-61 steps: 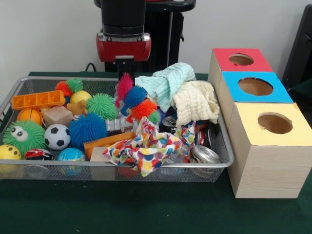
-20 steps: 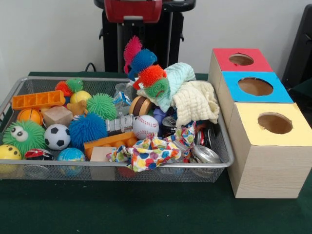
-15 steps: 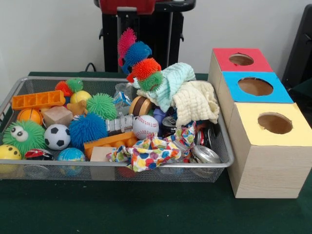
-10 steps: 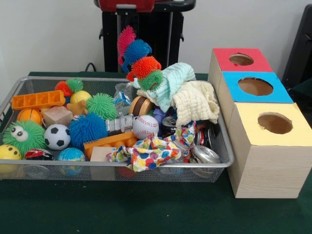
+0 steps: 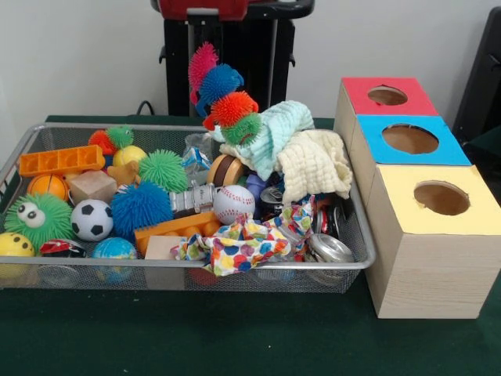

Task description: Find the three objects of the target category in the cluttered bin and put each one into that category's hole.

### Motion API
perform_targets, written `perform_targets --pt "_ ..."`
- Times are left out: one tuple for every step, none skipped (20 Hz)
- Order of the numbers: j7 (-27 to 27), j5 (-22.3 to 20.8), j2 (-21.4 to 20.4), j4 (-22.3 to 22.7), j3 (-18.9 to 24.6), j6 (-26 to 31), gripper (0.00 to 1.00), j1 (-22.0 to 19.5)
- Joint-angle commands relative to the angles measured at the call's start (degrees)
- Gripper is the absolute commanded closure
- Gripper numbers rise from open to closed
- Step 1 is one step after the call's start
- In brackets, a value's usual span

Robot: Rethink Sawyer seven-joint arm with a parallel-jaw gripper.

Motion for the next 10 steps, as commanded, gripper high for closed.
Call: perform_targets --pt "8.2 0.2 3.0 5.2 1.7 -5.9 1.0 -1.2" --pt "8.5 0.1 3.3 5.6 1.7 -6.7 1.0 -1.2" --pt "8.9 -0.2 3.6 6.0 1.5 -7.8 1.0 -1.1" --pt "9.3 -0.4 4.2 6.5 1.3 -9.0 1.0 -1.0" --pt "9.5 -0.6 4.7 6.7 1.3 -10.0 1.0 -1.1" --pt "9.6 -0.8 5.3 7.0 1.3 -10.9 1.0 -1.1" --pt "9.6 -0.9 6.1 7.4 1.7 -12.2 1.0 -1.6" --pt "9.3 -0.7 6.6 7.4 2.4 -12.8 1.0 -2.2" --pt "9.2 -0.8 7.0 7.5 2.4 -13.2 1.0 -2.3" --pt "9.3 -1.0 7.2 7.8 2.1 -13.8 1.0 -2.2"
